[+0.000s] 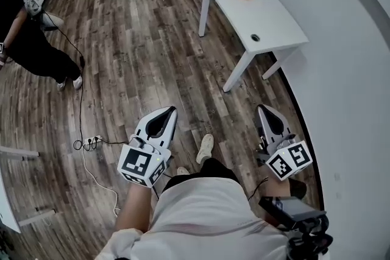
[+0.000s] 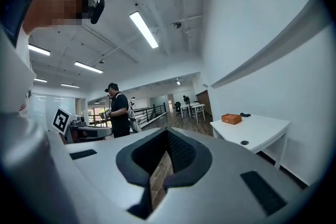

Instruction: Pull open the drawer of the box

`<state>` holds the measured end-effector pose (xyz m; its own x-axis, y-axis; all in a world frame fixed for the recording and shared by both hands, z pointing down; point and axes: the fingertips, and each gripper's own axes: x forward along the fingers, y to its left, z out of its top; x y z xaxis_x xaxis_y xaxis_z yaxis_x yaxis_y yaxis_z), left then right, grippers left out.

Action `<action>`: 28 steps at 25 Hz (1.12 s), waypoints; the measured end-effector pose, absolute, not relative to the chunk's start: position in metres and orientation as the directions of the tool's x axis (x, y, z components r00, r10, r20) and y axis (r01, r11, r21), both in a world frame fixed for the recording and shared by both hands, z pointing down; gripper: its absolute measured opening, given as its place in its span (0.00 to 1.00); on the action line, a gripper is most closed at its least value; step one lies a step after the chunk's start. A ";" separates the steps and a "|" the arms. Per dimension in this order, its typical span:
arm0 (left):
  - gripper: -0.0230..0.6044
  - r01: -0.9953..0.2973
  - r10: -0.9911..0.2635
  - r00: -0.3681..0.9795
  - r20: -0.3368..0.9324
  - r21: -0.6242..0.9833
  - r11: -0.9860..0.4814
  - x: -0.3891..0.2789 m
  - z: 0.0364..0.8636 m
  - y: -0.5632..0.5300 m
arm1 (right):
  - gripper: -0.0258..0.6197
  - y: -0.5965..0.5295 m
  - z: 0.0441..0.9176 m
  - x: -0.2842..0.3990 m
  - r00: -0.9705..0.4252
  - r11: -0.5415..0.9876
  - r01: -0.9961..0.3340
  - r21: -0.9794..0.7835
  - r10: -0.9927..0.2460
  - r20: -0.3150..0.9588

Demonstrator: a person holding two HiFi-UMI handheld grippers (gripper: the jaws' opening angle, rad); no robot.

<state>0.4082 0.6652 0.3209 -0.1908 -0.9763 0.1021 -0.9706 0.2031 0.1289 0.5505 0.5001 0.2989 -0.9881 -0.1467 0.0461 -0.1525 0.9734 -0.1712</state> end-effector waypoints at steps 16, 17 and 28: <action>0.05 -0.973 -0.971 -0.204 0.122 0.080 0.215 0.270 0.314 0.546 | 0.04 0.374 0.311 0.405 -0.991 0.965 -0.135 -0.223 -0.134 0.021; 0.05 -0.973 -0.970 -0.209 0.126 0.077 0.219 0.259 0.315 0.531 | 0.04 0.358 0.310 0.394 -0.991 0.966 -0.131 -0.224 -0.131 0.015; 0.05 -0.959 -0.951 -0.263 0.161 0.068 0.276 0.170 0.319 0.415 | 0.04 0.234 0.317 0.290 -0.997 0.967 -0.075 -0.244 -0.076 0.007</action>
